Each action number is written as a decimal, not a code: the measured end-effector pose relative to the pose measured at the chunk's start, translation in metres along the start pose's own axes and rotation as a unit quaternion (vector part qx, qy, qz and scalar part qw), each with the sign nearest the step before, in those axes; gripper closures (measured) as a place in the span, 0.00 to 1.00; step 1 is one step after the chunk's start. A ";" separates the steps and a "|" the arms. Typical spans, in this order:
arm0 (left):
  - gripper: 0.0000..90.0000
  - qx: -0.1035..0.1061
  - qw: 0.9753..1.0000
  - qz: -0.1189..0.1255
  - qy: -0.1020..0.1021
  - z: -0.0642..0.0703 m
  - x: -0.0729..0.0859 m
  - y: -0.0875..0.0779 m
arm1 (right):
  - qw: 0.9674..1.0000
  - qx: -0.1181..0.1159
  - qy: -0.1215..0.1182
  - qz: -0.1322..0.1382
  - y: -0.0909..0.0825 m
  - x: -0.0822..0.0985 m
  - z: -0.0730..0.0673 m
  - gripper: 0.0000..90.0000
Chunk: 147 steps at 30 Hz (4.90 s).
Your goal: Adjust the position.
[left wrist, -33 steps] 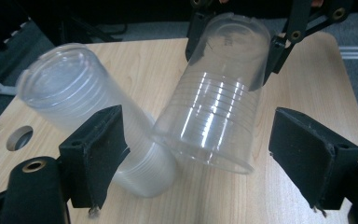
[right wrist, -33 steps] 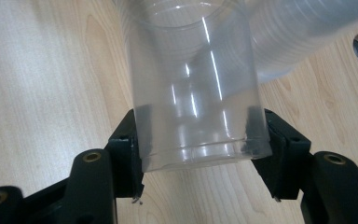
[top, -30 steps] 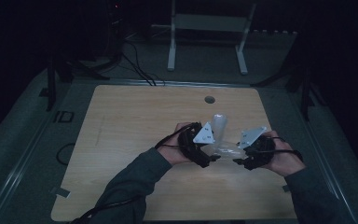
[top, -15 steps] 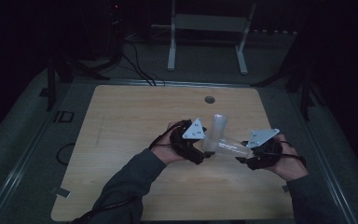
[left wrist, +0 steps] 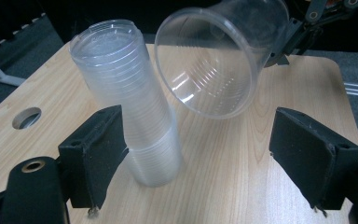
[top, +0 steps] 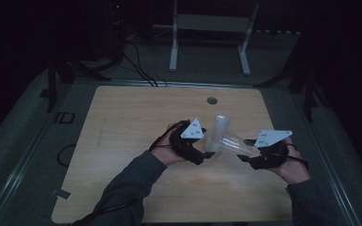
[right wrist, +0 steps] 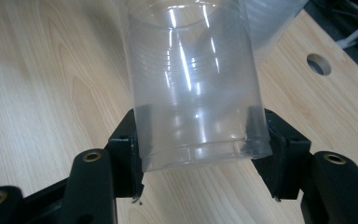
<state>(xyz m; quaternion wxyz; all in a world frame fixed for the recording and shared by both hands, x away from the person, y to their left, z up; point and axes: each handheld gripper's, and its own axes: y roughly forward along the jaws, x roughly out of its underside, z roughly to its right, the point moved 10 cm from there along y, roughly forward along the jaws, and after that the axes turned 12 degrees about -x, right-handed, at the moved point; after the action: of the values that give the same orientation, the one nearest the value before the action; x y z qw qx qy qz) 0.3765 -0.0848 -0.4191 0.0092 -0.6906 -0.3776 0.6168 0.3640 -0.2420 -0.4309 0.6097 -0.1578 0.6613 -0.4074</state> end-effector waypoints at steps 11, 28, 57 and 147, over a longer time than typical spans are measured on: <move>0.21 -0.002 1.000 0.006 -0.010 -0.002 0.000 -0.001 | 0.998 -0.006 0.009 0.056 -0.004 -0.008 -0.003 0.46; 0.24 -0.008 0.999 0.020 -0.034 -0.007 -0.006 -0.004 | 0.990 -0.002 0.036 0.138 -0.011 -0.021 0.004 0.46; 0.26 0.007 0.992 0.069 -0.103 -0.008 -0.032 -0.006 | 0.962 -0.016 0.081 0.260 -0.011 -0.036 0.007 0.46; 0.35 0.034 0.989 0.074 -0.123 0.015 -0.054 0.016 | 0.988 -0.053 0.028 0.141 0.021 -0.037 -0.015 0.26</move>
<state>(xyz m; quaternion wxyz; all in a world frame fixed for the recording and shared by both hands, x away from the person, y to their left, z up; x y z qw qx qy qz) 0.3737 -0.1317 -0.3844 -0.0593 -0.6352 -0.3020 0.7083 0.3633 -0.1978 -0.4224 0.6333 -0.0840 0.7141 -0.2863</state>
